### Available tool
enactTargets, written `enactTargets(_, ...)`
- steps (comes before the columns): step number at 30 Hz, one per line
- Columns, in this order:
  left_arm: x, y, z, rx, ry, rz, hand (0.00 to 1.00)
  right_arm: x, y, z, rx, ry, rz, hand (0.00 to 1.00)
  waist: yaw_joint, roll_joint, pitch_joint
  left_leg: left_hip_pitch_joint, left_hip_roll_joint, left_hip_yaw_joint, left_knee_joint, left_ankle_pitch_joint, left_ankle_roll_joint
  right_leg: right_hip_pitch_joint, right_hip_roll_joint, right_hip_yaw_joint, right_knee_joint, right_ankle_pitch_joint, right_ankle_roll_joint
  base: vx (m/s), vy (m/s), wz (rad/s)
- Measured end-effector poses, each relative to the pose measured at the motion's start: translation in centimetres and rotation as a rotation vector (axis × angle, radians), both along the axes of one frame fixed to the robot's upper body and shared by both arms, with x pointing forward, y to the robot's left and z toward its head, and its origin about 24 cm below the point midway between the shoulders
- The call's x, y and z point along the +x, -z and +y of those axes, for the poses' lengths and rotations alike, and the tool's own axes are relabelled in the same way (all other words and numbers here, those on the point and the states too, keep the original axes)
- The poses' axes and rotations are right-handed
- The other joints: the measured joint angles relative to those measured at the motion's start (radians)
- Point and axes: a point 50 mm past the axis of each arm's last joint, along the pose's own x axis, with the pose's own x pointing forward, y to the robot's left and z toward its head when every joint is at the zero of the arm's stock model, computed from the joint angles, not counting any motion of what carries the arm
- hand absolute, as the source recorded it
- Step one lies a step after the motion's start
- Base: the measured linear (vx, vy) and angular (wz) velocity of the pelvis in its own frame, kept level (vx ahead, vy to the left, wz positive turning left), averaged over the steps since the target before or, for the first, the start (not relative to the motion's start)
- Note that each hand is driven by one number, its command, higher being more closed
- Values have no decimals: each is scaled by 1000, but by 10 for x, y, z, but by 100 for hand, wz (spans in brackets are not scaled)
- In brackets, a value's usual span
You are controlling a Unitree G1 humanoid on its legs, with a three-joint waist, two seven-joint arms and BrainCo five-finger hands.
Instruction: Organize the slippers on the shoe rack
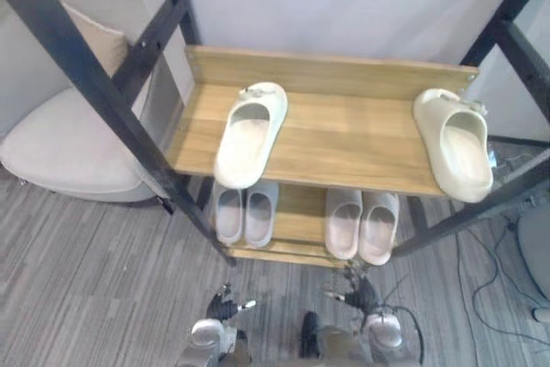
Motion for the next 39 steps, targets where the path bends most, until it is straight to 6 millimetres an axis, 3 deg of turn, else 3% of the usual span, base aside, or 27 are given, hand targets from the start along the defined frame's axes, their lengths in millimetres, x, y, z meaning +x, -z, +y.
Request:
enactTargets(4,-3,1,-1,15,44,10,0,-19,16,-4,-17,27,113,0,-1,6,-18,30,-5,3,-35,18,7,73,12,9,-122,69,6,-29,44,-4)
enactTargets(10,-7,2,-10,30,141,20,0,-27,22,-8,-26,62,159,0,-2,-3,-35,62,-17,2,-69,40,8,140,17,14,-240,134,6,-49,10,-3)
enactTargets(13,-7,2,-22,26,230,12,0,-30,25,-9,-32,73,178,0,-3,2,-50,71,-20,1,-72,41,8,155,17,15,-250,144,5,-53,9,-1)
enactTargets(16,3,-10,-47,-9,383,-74,0,-30,25,-9,-31,73,180,0,-3,-3,-49,104,-21,-10,-98,48,9,182,15,8,-257,136,14,-69,-1,10)
enactTargets(21,17,-44,-88,-142,566,-273,0,-30,25,-8,-29,74,180,0,-3,-5,-52,103,-22,-21,-104,47,8,182,14,4,-257,133,10,-19,2,4)
enactTargets(27,11,-82,-121,-345,659,-411,0,-31,25,-10,-34,72,182,0,-4,2,-60,118,-21,-24,-130,54,9,185,17,3,-254,130,15,19,6,0)
enactTargets(29,11,-103,-132,-450,692,-485,0,-33,26,-11,-37,72,187,0,-4,8,-71,121,-22,-26,-137,62,10,187,17,0,-250,124,20,67,24,4)
enactTargets(39,30,-183,-144,-729,639,-781,0,-34,26,-10,-53,21,194,0,-9,9,-98,139,-34,-29,-139,54,20,203,13,-5,-250,121,20,32,26,2)
